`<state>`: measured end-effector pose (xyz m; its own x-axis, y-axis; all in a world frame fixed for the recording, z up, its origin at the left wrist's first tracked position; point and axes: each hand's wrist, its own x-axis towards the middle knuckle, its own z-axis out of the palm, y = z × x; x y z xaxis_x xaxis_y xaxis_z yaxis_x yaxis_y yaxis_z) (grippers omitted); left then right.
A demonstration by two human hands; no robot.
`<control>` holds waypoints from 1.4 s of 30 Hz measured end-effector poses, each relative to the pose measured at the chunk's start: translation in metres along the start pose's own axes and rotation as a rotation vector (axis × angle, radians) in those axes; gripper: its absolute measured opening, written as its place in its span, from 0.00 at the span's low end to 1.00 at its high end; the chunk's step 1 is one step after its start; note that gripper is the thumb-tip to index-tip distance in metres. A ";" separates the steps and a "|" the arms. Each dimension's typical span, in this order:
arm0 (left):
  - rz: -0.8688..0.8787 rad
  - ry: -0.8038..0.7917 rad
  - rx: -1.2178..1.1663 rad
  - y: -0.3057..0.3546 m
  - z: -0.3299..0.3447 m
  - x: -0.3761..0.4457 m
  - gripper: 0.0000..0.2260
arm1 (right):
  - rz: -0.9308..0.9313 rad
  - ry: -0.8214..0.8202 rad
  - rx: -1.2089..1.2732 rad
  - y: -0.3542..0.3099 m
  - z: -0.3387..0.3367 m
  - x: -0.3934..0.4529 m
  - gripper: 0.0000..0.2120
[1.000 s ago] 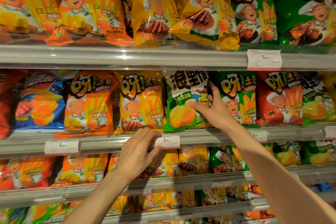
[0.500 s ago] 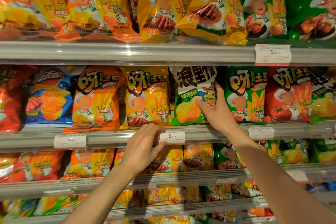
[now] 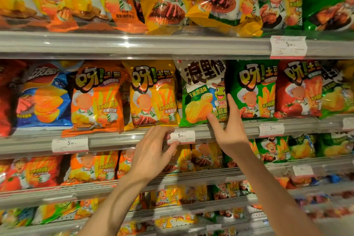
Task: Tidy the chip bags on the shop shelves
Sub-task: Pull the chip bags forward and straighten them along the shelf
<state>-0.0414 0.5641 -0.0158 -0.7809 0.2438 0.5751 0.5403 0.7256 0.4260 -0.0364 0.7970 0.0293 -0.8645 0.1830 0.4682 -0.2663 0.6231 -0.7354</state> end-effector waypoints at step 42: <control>-0.369 0.044 -0.124 0.239 0.192 -0.014 0.17 | 0.202 -0.189 -0.233 0.281 -0.244 -0.055 0.28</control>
<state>0.0388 0.8578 -0.0557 -0.9170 -0.0490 0.3958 0.2616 0.6753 0.6896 0.0406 1.1478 -0.0837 -0.9591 0.1901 0.2096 0.0039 0.7495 -0.6620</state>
